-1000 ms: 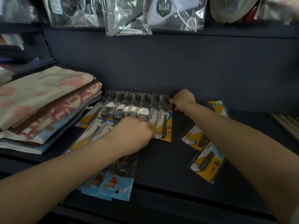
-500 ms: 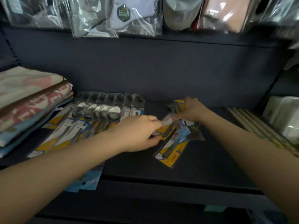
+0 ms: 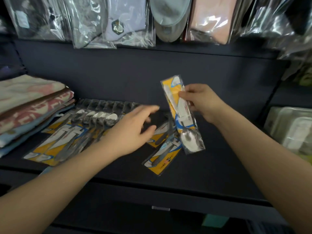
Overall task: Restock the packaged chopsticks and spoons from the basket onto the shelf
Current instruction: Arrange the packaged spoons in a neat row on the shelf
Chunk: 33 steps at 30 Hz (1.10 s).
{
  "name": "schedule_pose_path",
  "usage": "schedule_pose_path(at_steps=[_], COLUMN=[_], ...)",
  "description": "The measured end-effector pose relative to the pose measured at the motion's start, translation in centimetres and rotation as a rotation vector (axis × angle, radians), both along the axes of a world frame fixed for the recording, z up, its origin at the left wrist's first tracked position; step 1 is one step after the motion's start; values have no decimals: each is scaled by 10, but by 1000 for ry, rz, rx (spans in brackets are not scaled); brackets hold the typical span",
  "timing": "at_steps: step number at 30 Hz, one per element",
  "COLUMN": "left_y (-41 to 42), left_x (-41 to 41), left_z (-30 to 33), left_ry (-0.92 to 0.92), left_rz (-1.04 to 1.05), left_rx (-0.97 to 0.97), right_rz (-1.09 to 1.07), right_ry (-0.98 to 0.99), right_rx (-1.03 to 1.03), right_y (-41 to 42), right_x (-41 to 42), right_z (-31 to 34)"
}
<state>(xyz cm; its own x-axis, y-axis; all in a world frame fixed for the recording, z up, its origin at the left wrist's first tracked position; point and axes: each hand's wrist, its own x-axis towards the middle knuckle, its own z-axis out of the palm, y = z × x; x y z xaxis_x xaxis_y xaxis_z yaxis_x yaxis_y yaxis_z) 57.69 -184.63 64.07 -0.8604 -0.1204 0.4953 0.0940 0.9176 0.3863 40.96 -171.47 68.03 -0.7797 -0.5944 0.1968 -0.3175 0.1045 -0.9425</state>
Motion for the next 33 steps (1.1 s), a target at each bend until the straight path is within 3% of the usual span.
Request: schedule_pose_path(at_steps=[3,4,5,8,11,14,17,19,21,23,26,31,33], left_y=[5,4,3,3,0,-11,-23,-31,-35,-35,-36,-42,-44], left_x=[-1,0,3,13,22,29,39,45,49,53,59,56,49], left_z=[14,19,23,30,20,7,3,5,4,1,-3,-13,-17], left_ry=[248,289,286,126,-72,-6,222,380,428,395,283,-167,-291], left_rz=[59,109,167,209,150,176,245,255,263,249,216,149,124], left_rx=[-323,-349,-291,166,314,435,745,964,1051,1043,870,509,252], right_rz=[320,409,469,485,475,402,36,-170,-69,76,67,-72,-135], right_ry=[144,191,246,434,495,514,713,606,276,20,-114,-81,-70], right_rx=[53,89,135,308,322,274,362,303,115,-40,-93,202,287], right_y=[6,5,4,-5,-18,-26,-27,-26,-32,-43,-65,-102,-116], right_x=[24,31,36,48,57,59,48,42,42,42,35,6,-6], right_z=[14,16,18,19,11,2,-3,-8,-10,-12,-11,-23,-31])
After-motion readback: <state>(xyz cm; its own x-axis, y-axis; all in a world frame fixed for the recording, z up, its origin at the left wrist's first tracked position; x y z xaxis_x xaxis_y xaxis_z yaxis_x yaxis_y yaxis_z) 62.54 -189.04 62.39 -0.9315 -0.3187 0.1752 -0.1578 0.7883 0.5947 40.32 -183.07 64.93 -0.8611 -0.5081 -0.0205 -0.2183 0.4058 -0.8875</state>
